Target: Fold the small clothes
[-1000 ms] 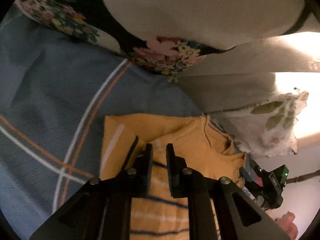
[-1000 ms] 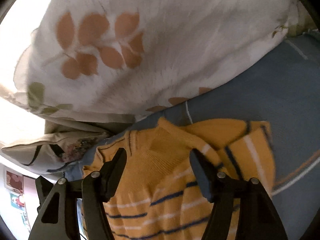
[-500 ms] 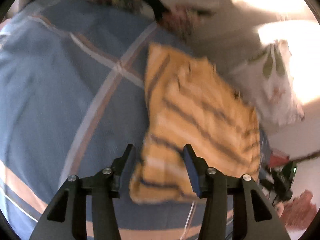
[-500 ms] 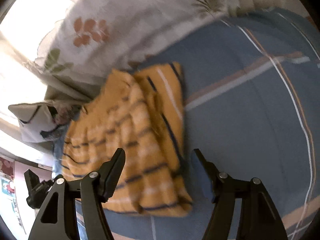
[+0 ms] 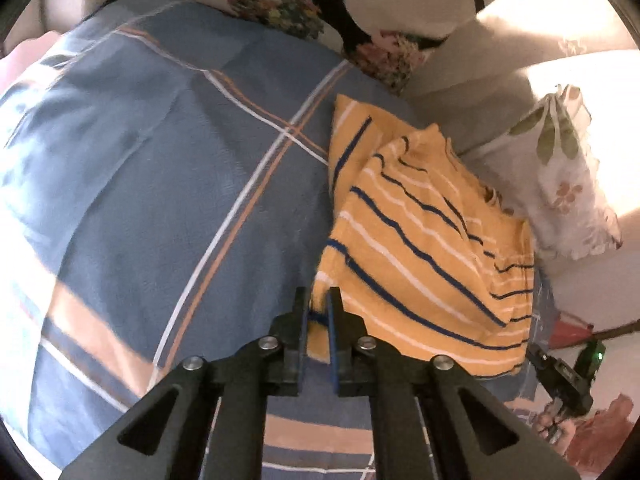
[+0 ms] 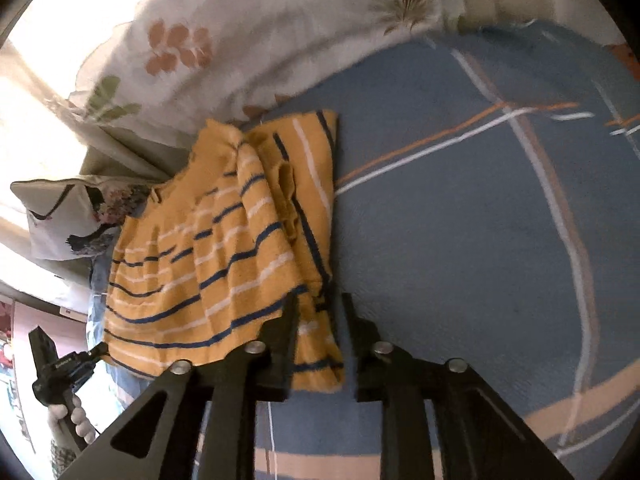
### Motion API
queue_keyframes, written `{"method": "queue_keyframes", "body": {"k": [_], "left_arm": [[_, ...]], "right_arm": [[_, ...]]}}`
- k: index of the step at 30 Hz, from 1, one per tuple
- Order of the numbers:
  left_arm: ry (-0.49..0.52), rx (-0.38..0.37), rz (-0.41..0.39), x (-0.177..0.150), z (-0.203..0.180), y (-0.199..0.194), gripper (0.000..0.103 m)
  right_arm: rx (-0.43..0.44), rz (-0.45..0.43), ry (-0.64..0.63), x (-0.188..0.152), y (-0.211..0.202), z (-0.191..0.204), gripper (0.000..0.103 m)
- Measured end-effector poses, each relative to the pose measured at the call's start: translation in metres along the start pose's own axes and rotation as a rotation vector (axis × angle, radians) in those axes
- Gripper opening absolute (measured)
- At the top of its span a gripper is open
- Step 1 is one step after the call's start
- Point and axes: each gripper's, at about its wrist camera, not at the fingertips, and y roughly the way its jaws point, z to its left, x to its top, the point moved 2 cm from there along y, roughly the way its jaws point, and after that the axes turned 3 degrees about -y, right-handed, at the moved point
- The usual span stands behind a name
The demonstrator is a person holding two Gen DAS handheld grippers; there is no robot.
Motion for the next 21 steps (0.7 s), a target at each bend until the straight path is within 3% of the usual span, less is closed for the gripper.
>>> {"method": "queue_keyframes", "body": {"k": [4,5,7,8,15,21], "left_arm": [[-0.043,-0.014,-0.037,-0.009,0.009,-0.016,0.011],[-0.045,-0.02,-0.045,-0.009,0.01,-0.018,0.014],[-0.041,-0.038,-0.052,-0.01,0.004,-0.018,0.031],[-0.038,-0.048,-0.053,-0.01,0.005,-0.019,0.033],[-0.037,-0.121,-0.011,-0.002,0.006,0.008,0.038],[-0.023,-0.185,0.076,-0.003,0.005,0.037,0.041]], "right_arm": [[0.04,-0.016,-0.074,0.003,-0.012,0.03,0.033],[0.06,-0.011,-0.096,0.003,-0.013,0.04,0.036],[0.097,0.004,-0.13,0.002,-0.006,0.063,0.044],[0.117,0.016,-0.148,0.0,0.0,0.079,0.047],[0.236,0.151,-0.277,-0.008,0.068,0.203,0.049],[0.206,0.264,-0.389,-0.017,0.151,0.31,0.055]]}}
